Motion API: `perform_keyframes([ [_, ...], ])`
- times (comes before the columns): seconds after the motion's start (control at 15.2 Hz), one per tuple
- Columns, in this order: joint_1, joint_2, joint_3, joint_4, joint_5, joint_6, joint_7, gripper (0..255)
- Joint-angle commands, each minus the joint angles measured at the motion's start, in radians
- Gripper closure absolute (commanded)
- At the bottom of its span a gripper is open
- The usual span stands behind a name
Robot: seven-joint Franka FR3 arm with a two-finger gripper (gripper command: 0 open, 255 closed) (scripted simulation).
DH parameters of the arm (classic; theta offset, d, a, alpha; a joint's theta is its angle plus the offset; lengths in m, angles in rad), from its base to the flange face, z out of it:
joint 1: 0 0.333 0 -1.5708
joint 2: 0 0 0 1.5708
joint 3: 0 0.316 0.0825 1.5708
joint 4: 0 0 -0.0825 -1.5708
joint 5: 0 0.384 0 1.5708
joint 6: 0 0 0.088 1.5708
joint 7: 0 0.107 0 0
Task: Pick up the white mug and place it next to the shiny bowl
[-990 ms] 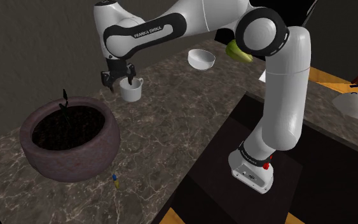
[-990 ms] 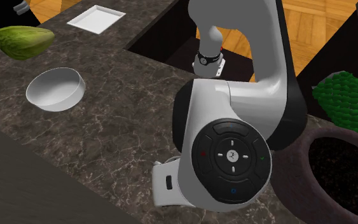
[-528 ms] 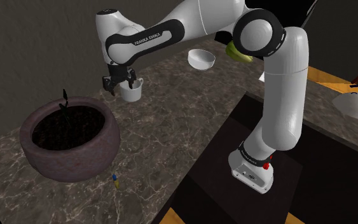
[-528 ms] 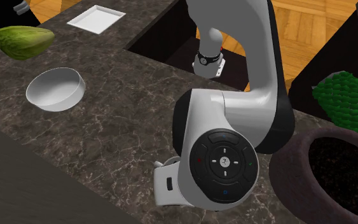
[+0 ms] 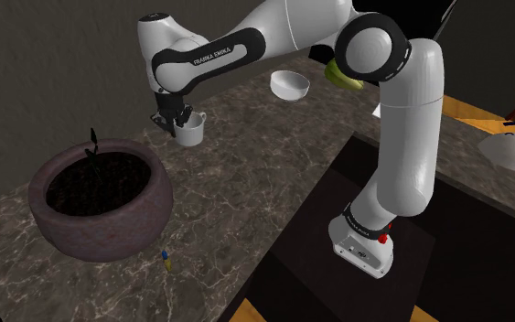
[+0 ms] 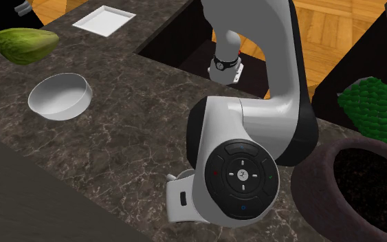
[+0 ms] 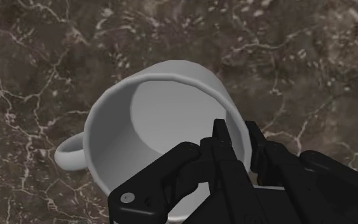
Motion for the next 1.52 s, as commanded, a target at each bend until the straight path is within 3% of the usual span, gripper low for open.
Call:
perform_keyframes([
  [0.0,0.0,0.0,0.0,0.0,0.0,0.0,0.0,255],
  [0.4,0.0,0.0,0.0,0.0,0.0,0.0,0.0,255],
  [1.45,-0.002,-0.068,0.015,0.116,0.029,-0.18,-0.023,255],
])
